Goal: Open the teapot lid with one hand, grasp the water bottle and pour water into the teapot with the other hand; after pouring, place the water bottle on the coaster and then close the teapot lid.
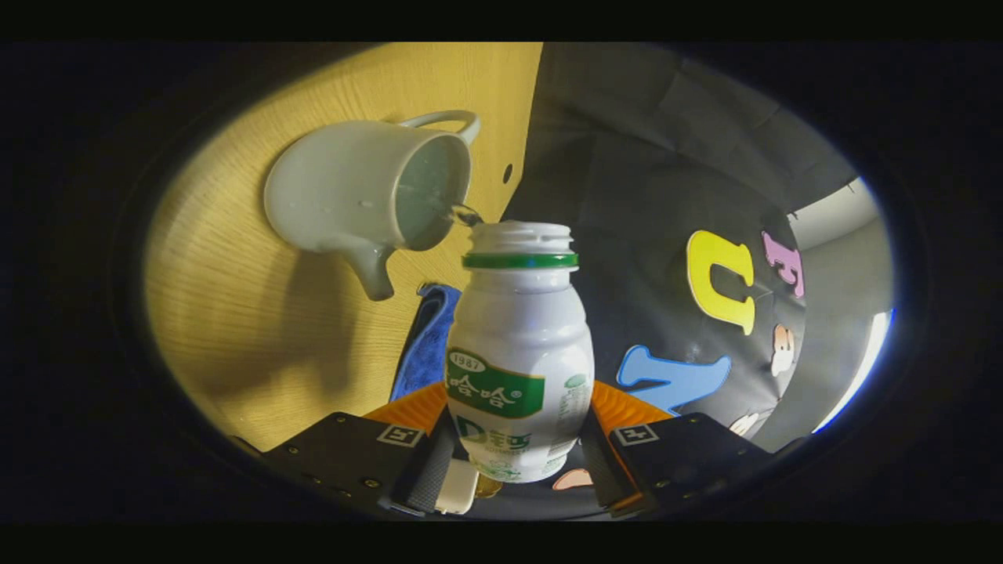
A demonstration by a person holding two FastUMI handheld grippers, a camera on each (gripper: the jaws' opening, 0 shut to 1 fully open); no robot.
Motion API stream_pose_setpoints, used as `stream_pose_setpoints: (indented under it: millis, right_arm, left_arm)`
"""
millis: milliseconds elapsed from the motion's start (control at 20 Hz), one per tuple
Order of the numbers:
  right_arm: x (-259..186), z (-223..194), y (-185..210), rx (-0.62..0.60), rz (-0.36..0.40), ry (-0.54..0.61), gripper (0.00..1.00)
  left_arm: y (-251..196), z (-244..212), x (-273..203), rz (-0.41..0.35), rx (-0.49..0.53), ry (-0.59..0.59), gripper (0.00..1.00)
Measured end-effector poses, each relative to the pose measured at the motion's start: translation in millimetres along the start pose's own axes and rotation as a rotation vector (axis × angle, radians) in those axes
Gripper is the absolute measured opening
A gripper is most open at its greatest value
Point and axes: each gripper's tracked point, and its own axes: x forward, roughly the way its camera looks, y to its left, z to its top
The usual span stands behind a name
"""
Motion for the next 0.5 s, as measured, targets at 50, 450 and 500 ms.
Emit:
stream_pose_setpoints:
  millis: [50, 450, 500]
  right_arm:
    - [-0.6, -0.2, 0.5, -0.008, -0.004, -0.002, 0.58]
    - [-3.1, 5.2, 1.9, -0.063, -0.019, -0.019, 0.73]
    - [-4.2, 5.9, 2.3, -0.07, -0.02, -0.02, 0.73]
  left_arm:
    - [0.6, 0.9, -0.4, 0.002, 0.001, 0.0, 0.16]
    - [2.3, 2.2, -1.0, 0.007, 0.0, -0.002, 0.16]
    - [2.8, 0.9, -1.4, 0.008, -0.002, -0.002, 0.16]
